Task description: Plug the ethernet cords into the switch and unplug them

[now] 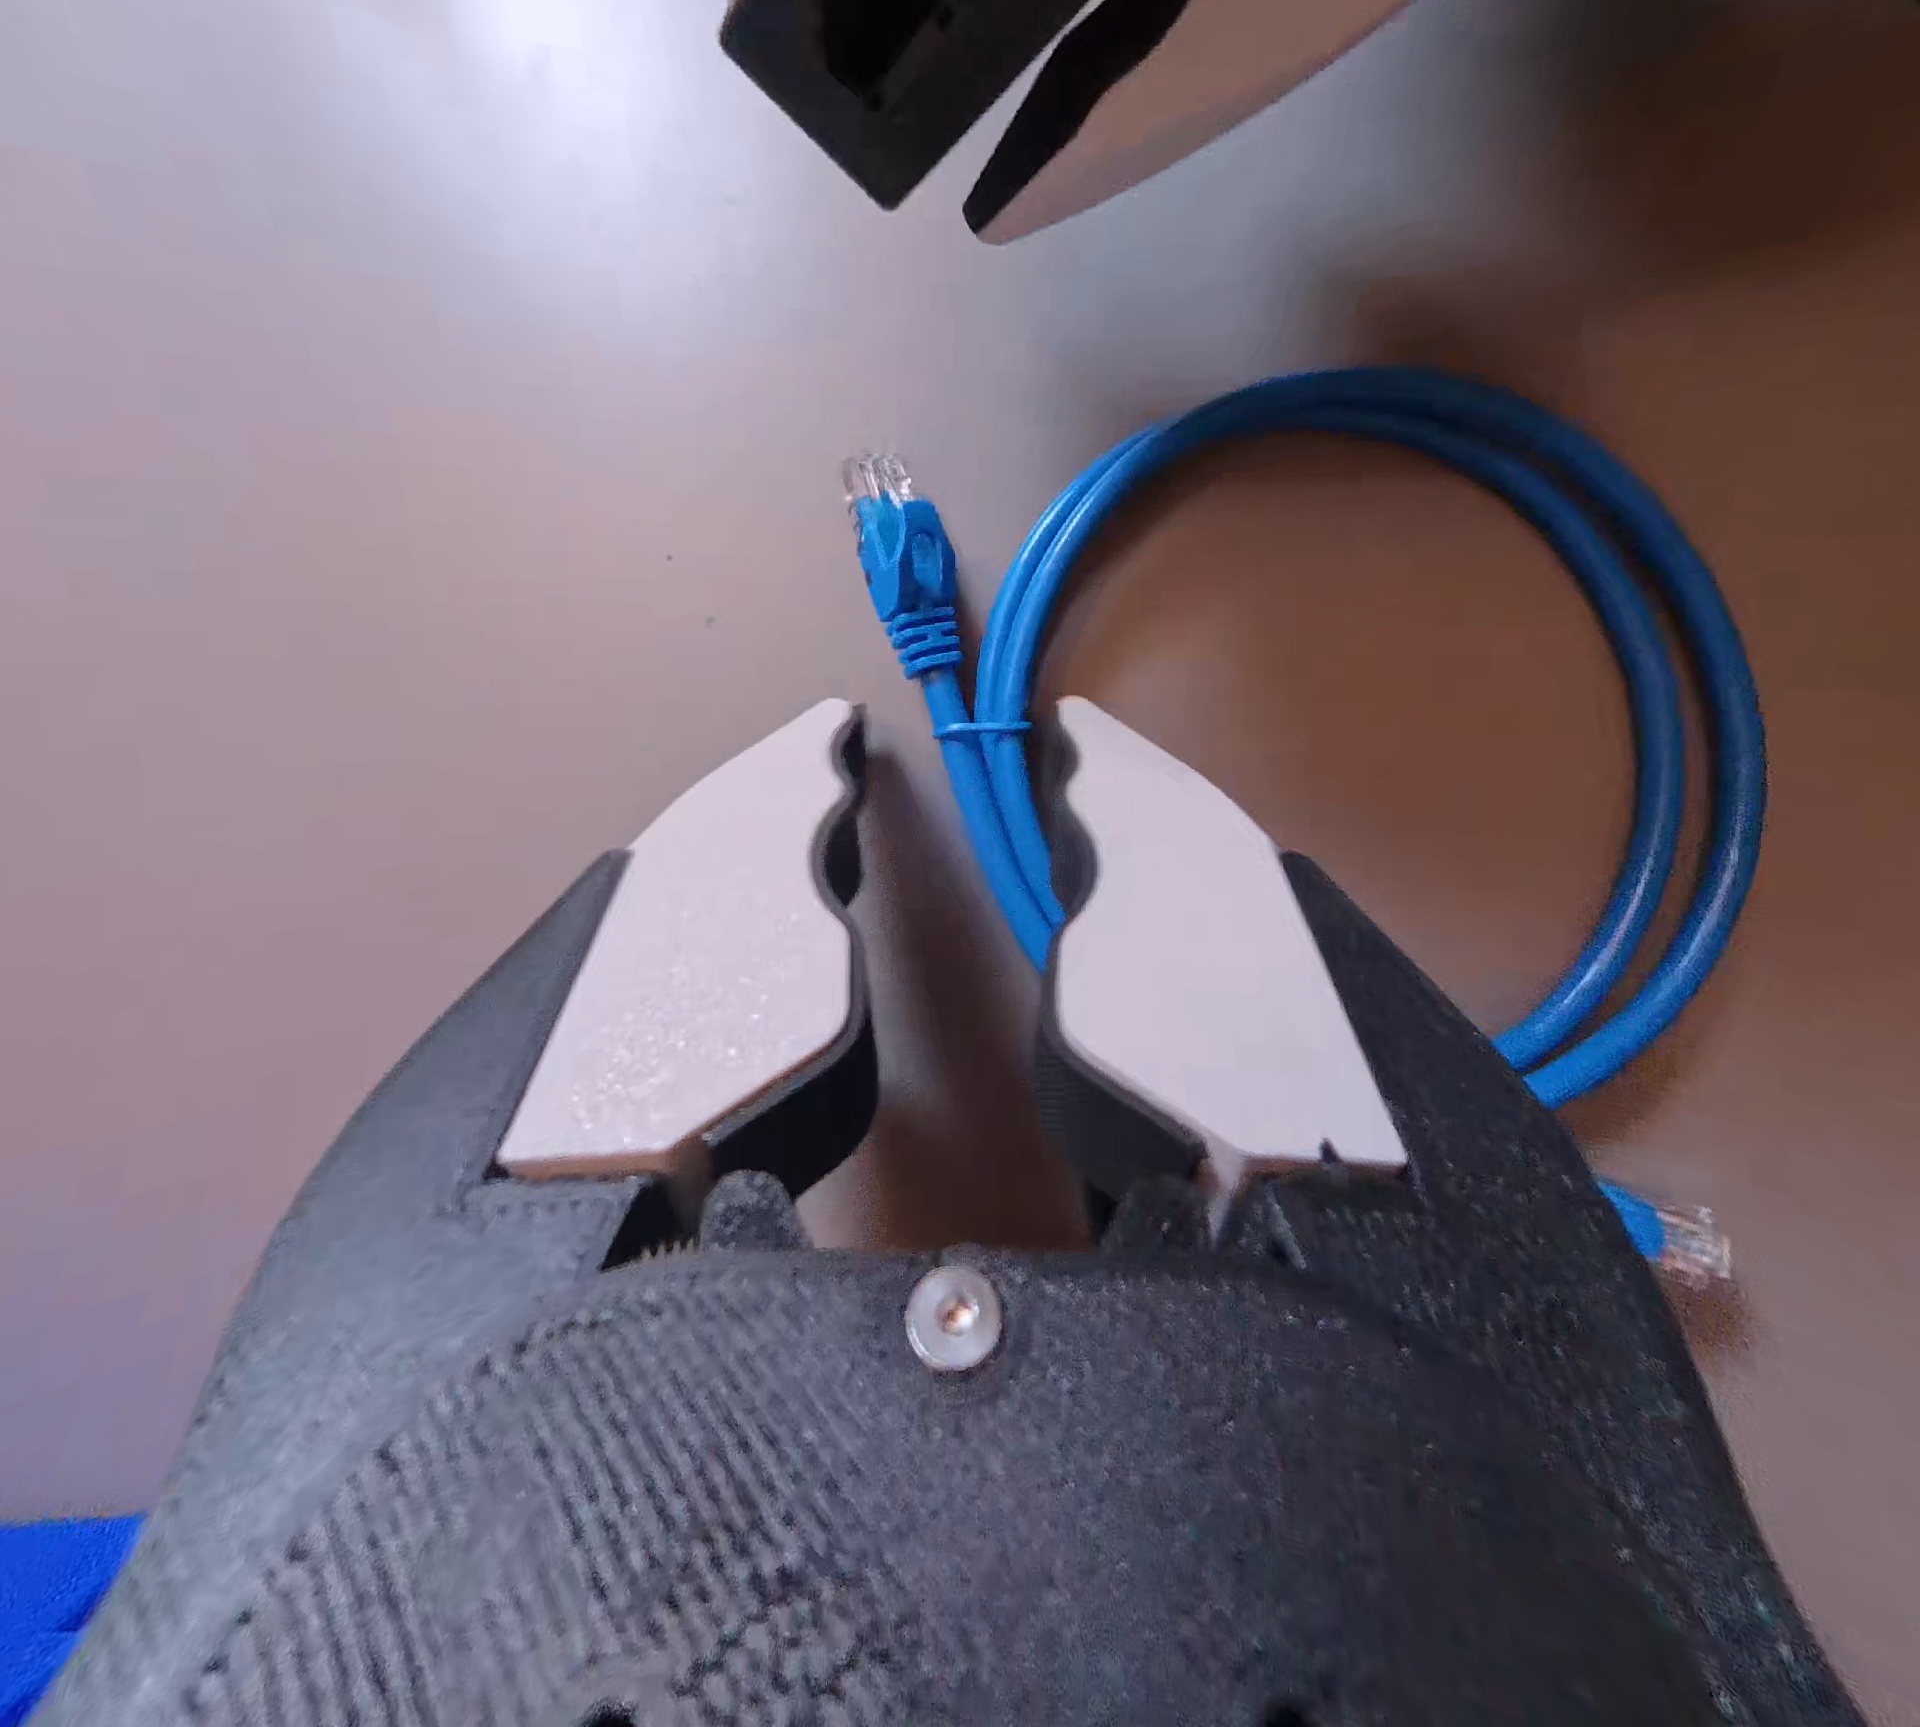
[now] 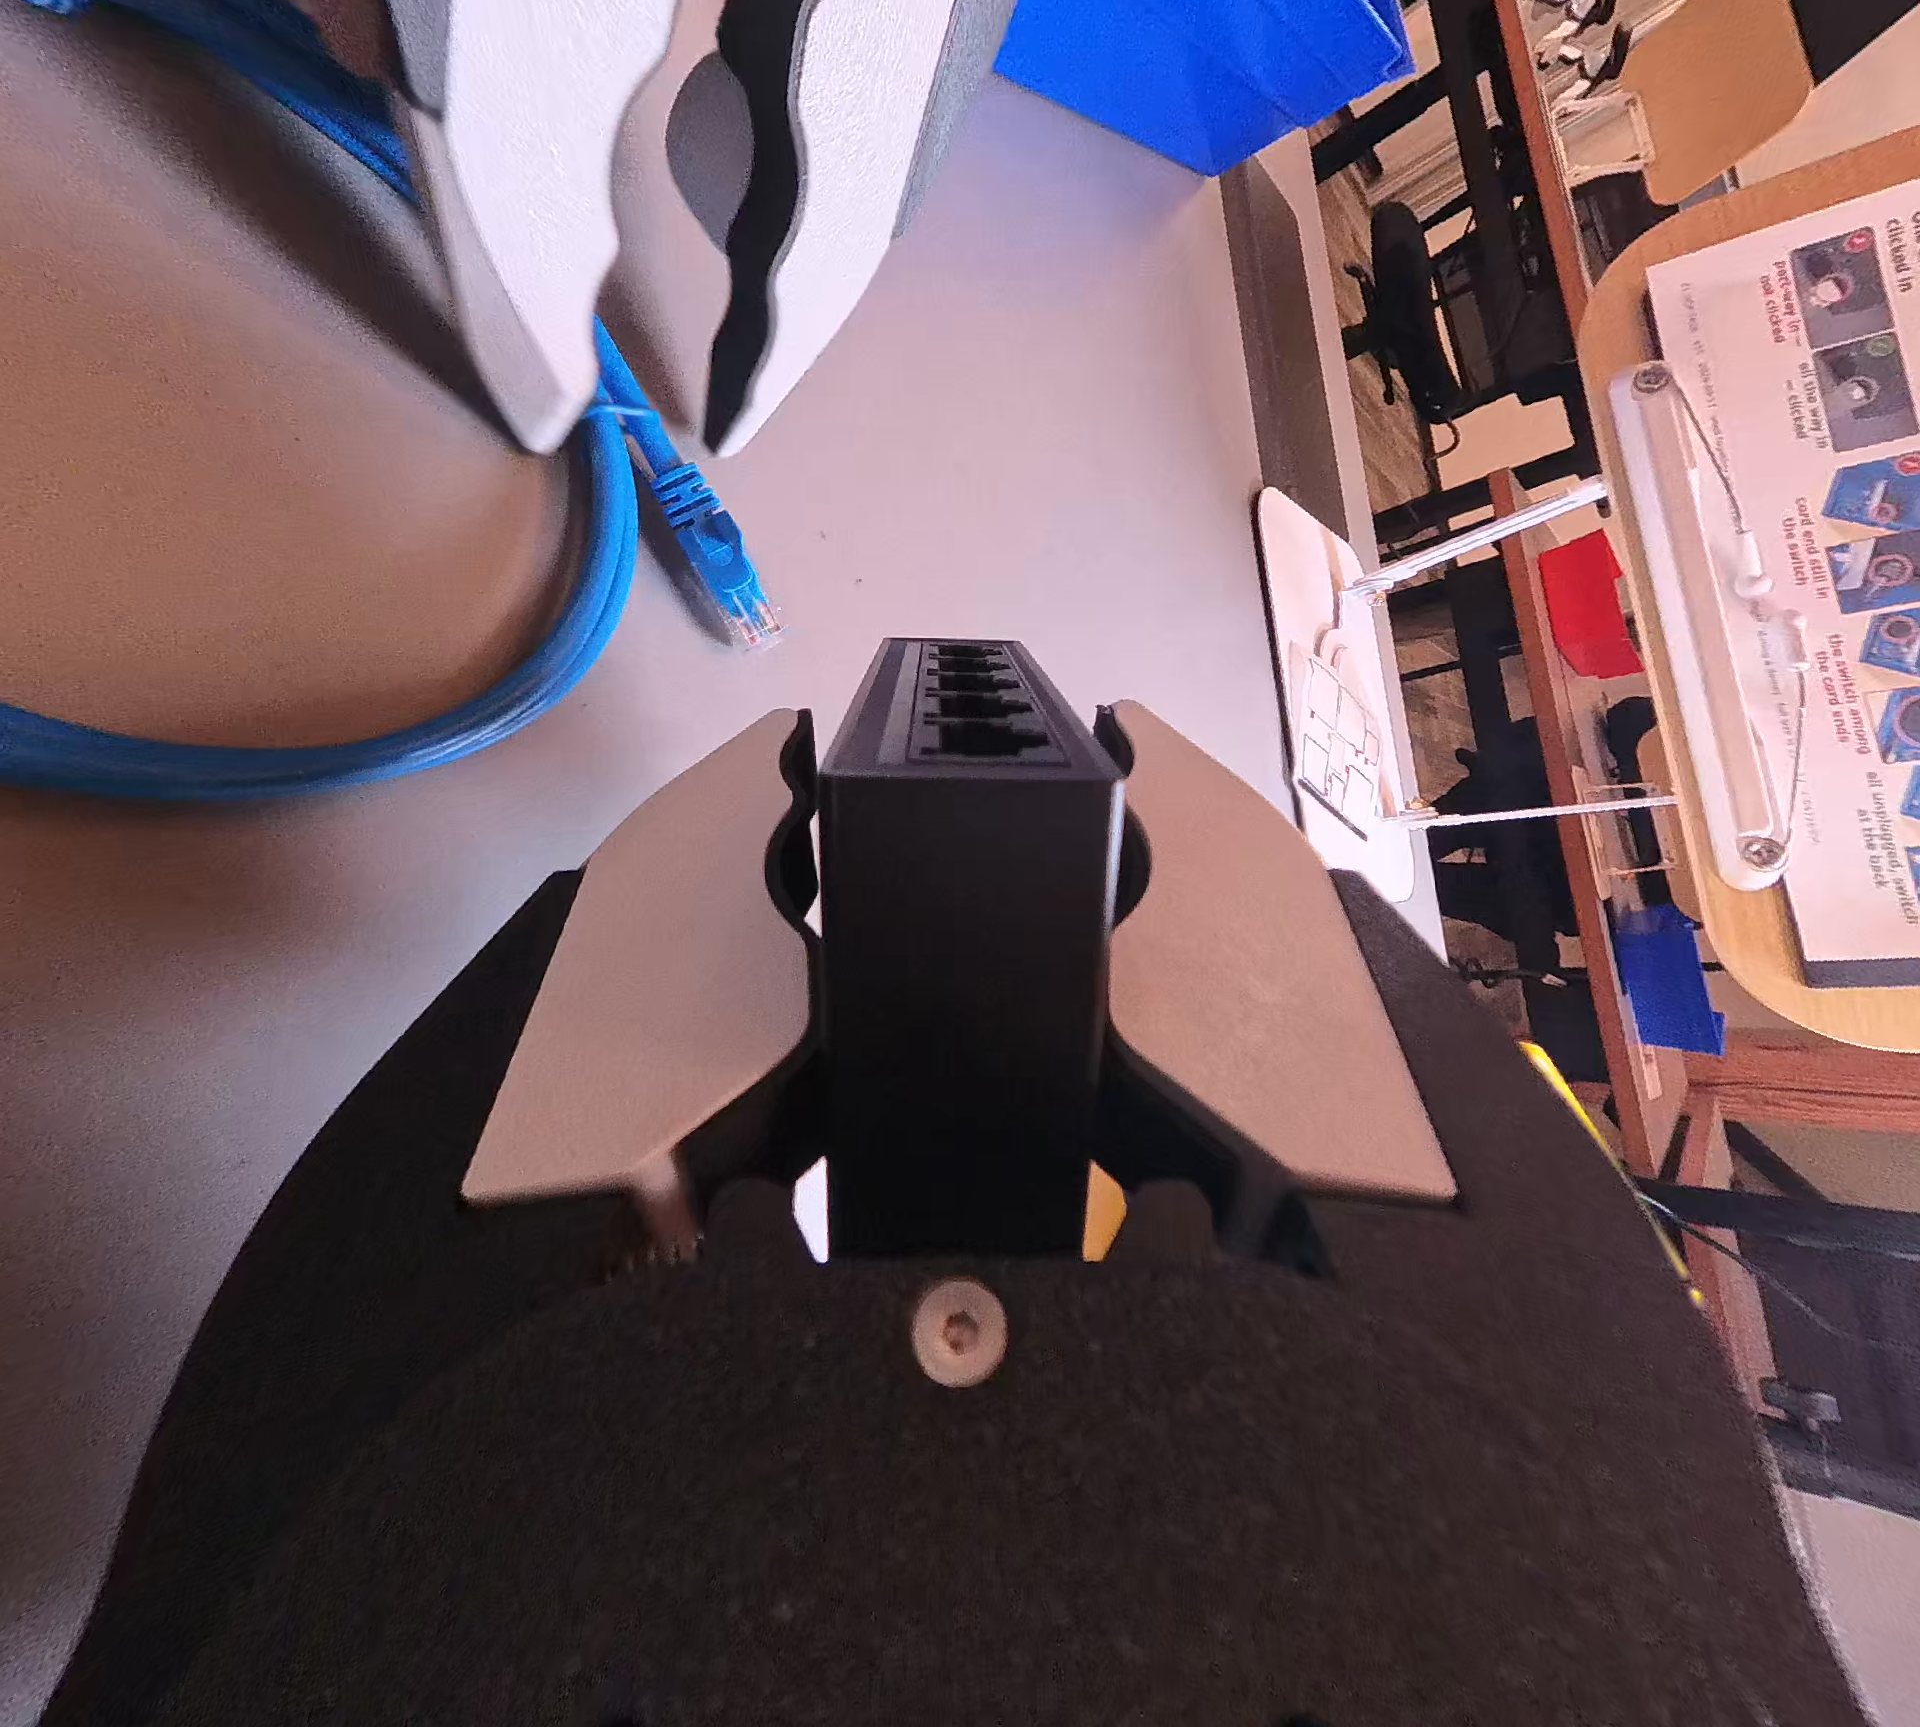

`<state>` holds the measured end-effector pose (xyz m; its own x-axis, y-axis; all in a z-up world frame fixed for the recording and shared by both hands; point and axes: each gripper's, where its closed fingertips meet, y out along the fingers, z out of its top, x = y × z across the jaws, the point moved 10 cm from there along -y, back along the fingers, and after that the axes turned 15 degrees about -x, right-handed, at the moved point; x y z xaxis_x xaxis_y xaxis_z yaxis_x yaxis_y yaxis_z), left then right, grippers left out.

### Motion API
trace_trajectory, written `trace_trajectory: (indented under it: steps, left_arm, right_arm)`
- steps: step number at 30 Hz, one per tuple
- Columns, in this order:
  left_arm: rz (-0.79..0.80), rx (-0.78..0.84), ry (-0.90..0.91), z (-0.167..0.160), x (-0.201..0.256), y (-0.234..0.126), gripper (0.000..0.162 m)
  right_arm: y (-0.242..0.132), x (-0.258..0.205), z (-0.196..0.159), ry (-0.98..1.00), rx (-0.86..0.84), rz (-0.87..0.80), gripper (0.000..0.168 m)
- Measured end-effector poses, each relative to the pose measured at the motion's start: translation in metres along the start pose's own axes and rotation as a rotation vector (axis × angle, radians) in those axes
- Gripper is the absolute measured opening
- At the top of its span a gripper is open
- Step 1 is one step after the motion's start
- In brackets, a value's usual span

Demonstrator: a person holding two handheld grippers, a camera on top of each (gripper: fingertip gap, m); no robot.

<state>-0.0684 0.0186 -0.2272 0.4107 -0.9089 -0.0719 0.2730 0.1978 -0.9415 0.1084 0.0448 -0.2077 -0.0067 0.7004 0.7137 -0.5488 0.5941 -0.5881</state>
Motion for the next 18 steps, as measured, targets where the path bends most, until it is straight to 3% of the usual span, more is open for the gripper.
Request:
trace_trajectory:
  steps: [1,6,13,18]
  left_arm:
    - [0.014,-0.004,0.03,0.002,0.0,0.001,0.022]
    - [-0.062,0.025,0.084,0.004,-0.011,0.003,0.014]
    - [-0.636,0.292,-0.054,-0.009,-0.041,-0.028,0.013]
    - [-0.812,0.324,-0.095,-0.006,-0.045,-0.022,0.013]
  right_arm:
    - [-0.001,0.0,0.0,0.001,0.003,0.001,0.052]
    - [-0.005,0.002,-0.002,0.005,0.013,-0.014,0.052]
    - [-0.009,0.001,0.001,-0.021,0.042,-0.049,0.052]
    - [-0.008,-0.007,0.009,-0.103,0.049,-0.097,0.052]
